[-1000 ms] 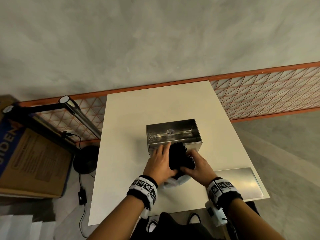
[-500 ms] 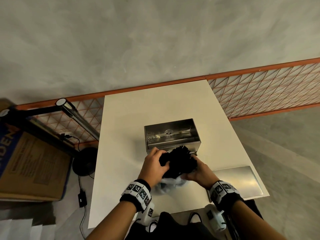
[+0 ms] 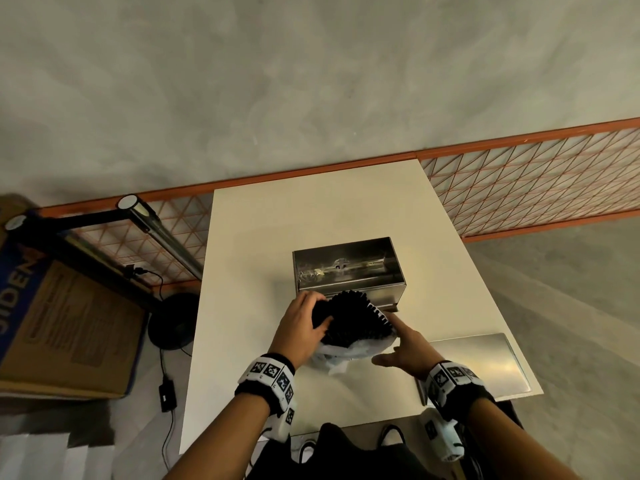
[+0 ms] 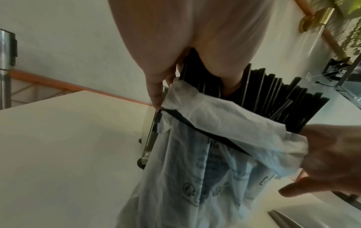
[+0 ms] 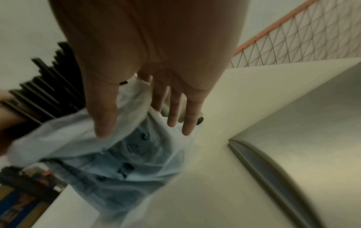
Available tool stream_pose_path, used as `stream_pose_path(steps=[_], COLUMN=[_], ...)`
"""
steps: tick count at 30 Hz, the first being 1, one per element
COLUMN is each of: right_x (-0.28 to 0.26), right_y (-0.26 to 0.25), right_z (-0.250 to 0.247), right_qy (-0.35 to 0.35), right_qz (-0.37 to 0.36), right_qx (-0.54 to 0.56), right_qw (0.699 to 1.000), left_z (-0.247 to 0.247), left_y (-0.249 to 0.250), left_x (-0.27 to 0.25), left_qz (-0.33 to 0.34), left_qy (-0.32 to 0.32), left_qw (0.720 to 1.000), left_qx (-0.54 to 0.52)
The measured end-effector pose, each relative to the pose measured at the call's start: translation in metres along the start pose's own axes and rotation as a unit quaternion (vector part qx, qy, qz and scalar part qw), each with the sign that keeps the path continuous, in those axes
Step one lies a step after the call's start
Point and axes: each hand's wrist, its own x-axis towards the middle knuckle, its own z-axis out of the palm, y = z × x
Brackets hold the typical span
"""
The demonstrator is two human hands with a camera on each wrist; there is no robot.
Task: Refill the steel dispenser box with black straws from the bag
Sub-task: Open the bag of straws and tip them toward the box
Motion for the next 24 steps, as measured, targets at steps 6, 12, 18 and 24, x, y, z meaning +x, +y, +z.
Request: stream_pose_path(steps=[6,12,18,24], right_x=[-0.002,0.011,0.014,0.008], right_y=[0.009,-0.006,-0.014,-0.007], right_z=[0.020,0.030,0.027,0.031], right_qy=[0.019,0.058,0.075,0.091], right_qz=[0.007,0.011,0.007,0.032], right_qx=[0.035,0.017,0.016,0.081], right_qw=[0.999,0.998,0.997,0.992], left_z=[0.004,-0.002,0.007,0.010], left_y=[-0.003,0.015,0.035,0.031], left_x=[-0.007,-0.010,-0.006,-0.002], left_qz=[0.017,-0.008,-0.024,-0.026], left_qy=[-0.002,-0.080,-0.163,-0.132], left_qw=[1.000,0.995,0.985,0.983], left_qx=[-0.026,-0.059,0.039,0.123])
